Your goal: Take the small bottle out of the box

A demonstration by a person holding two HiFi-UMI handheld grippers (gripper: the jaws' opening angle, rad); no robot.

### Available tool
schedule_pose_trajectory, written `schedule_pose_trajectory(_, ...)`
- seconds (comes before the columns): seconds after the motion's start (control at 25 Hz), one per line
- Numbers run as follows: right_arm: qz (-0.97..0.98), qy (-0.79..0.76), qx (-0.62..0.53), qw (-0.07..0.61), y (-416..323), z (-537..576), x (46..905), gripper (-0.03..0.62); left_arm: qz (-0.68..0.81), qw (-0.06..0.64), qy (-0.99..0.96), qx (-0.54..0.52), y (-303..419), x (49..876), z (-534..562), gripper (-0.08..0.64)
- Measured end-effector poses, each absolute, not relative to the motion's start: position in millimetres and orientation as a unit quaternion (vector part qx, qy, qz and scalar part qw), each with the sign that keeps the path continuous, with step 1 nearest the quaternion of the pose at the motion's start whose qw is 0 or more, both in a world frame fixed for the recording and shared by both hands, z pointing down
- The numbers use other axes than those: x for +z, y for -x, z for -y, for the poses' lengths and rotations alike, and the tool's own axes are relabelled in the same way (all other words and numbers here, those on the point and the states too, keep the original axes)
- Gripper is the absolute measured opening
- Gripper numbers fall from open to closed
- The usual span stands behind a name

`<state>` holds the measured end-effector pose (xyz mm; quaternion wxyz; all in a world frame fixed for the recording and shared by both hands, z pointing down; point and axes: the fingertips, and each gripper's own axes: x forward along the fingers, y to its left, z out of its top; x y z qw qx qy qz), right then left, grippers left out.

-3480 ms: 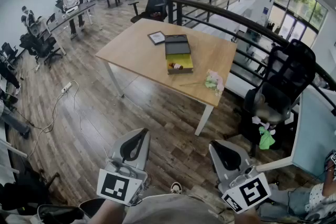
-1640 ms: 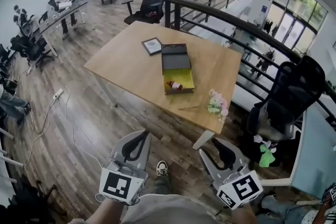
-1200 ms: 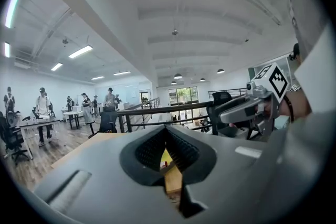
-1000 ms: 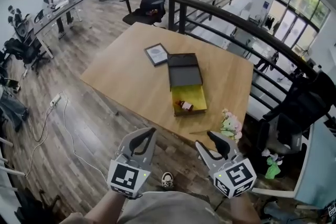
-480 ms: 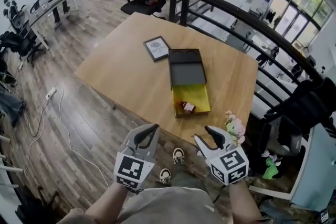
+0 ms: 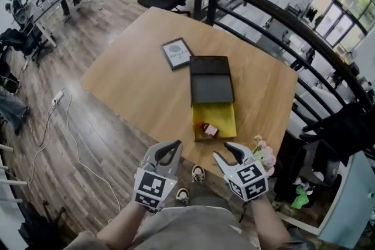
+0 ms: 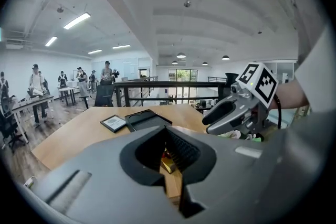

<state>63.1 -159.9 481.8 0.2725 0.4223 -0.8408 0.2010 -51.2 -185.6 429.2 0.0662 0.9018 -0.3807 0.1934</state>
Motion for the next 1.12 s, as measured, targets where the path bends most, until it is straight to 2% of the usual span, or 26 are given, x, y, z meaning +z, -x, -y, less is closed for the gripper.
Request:
schedule_pose_trajectory(0.64,0.845,-0.32,0.239,0.355,-69.2,241.9,584.8,0.155,0.396,0.128,-0.867,0.276,23.4,519.6,256.6,0.002)
schedule_pose_trajectory(0.84,0.843,-0.32,0.234,0.363,-65.9,262.5,605.7,0.153,0.401,0.147,-0.86,0.28,27.7,540.4,269.9,0.002)
schedule_pose_trajectory(1.12,0.827,-0.265,0.242,0.432,-57.9,266.1,645.8,0.155,0.387,0.169,-0.858,0.292,32.9,576.3,289.5,0.002)
